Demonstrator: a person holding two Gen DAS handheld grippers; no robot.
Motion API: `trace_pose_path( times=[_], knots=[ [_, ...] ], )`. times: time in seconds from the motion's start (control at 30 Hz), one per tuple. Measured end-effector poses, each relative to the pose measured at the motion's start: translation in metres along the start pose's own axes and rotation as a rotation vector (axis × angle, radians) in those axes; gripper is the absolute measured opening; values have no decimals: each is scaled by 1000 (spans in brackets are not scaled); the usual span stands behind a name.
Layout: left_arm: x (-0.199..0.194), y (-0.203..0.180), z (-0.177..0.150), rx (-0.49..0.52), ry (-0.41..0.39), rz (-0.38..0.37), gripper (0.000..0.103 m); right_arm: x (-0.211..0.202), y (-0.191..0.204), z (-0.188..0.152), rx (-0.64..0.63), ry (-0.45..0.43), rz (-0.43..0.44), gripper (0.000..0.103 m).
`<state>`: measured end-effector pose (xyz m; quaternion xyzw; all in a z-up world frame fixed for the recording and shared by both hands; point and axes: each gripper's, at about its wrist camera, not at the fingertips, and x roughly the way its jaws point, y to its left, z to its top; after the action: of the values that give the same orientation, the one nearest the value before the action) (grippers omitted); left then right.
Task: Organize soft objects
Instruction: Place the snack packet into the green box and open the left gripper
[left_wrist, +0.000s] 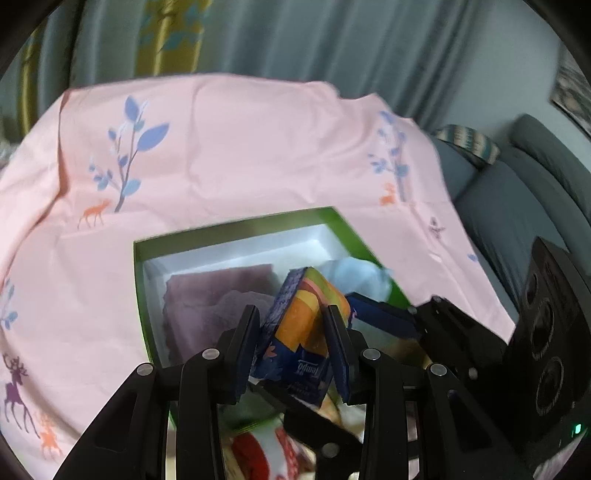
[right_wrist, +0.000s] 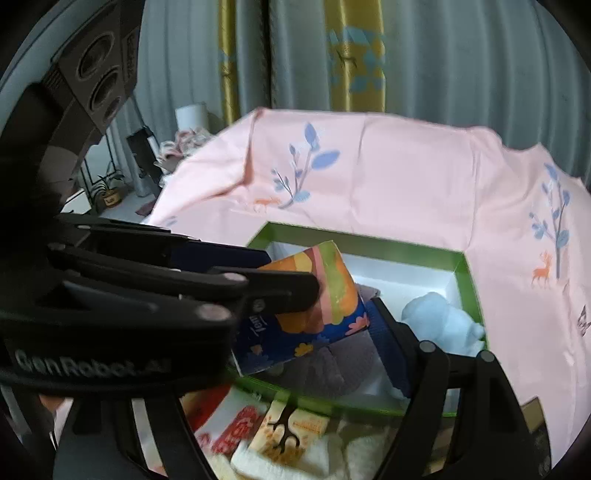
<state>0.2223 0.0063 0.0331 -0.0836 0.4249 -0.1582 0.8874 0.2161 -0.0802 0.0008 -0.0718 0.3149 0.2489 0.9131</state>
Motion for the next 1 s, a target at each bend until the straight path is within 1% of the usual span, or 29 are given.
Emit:
trace_pose_path(
  times=[0.03, 0.1, 0.17, 0.2, 0.23, 0.33, 0.47, 0.53, 0.6, 0.67, 0.77, 0.83, 0.9, 0.93, 1.0],
  knots=[
    [6, 4, 1, -27, 12, 26, 35, 9, -1, -1, 13, 29, -14, 82],
    [15, 13, 1, -79, 40, 55, 46, 19, -4, -3, 39, 67, -45, 83],
    [18, 21, 0, -120, 48, 70, 84, 19, -6, -8, 47, 72, -68, 83],
    [15, 24, -1, -129, 36, 84, 89, 17, -7, -10, 54, 74, -74, 83],
    [11, 26, -2, -130, 21, 92, 91, 13, -9, -12, 65, 76, -77, 83],
    [-2, 28, -7, -117, 7, 114, 92, 0, -13, -19, 83, 71, -93, 85],
    [-21, 21, -18, -57, -33, 184, 92, -21, -16, -30, 113, 71, -115, 90],
    [-31, 15, -28, -35, -50, 207, 92, -36, -15, -37, 123, 62, -127, 94],
    [-39, 10, -37, -19, -60, 226, 92, -50, -12, -44, 125, 45, -138, 102],
    [-48, 1, -50, 3, -70, 250, 92, -67, -9, -52, 123, 32, -151, 102],
    [-61, -11, -66, 29, -89, 257, 92, -89, -3, -64, 123, 18, -182, 102],
    [-71, -20, -77, 46, -107, 274, 92, -104, 1, -73, 131, 7, -191, 102],
    [-78, -26, -85, 55, -112, 277, 94, -116, 3, -81, 143, 1, -192, 102],
    [-82, -30, -91, 54, -113, 270, 96, -122, 4, -86, 147, 0, -190, 102],
    [-86, -35, -99, 55, -111, 257, 96, -130, 7, -93, 153, -4, -196, 102]
  ],
)
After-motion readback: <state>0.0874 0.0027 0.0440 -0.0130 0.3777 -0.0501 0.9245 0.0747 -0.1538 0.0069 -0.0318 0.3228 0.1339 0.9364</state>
